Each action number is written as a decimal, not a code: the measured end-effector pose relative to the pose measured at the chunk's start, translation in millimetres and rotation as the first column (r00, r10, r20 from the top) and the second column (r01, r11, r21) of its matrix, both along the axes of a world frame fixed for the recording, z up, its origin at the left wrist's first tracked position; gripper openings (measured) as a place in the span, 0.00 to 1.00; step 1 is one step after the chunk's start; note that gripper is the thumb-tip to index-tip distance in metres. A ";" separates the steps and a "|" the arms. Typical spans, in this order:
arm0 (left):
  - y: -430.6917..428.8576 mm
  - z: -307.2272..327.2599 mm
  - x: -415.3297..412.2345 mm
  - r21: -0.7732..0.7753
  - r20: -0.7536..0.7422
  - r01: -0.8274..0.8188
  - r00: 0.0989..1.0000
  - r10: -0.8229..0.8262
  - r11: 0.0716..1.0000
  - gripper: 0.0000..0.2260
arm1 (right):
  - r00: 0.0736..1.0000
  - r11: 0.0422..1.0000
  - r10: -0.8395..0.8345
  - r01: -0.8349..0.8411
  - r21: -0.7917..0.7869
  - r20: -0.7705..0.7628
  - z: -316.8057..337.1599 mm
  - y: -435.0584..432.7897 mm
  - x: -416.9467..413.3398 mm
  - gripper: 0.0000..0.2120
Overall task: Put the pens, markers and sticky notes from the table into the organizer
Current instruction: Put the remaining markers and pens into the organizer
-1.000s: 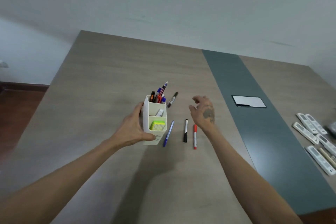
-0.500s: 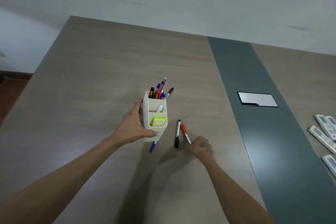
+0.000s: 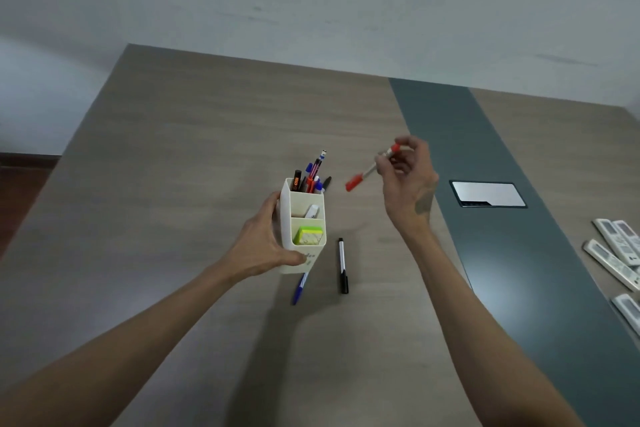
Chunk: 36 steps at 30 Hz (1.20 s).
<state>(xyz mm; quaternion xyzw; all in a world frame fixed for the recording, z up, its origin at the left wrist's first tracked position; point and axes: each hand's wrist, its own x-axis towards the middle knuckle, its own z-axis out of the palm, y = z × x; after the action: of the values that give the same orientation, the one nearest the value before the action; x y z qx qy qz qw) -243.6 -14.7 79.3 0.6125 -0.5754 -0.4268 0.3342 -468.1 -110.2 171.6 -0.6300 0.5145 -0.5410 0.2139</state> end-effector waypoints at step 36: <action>8.3 -19.1 33.3 0.013 0.007 -0.011 1.000 0.011 1.000 0.55 | 0.628 0.655 0.427 0.282 0.701 -0.651 -187.8 37.2 -2.2 0.17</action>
<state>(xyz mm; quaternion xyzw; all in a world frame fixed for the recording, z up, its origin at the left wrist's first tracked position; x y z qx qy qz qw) -210.2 -6.4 60.2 0.6195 -0.5703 -0.4263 0.3305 -470.2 -73.0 -16.2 -0.6724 0.6994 0.0584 0.2352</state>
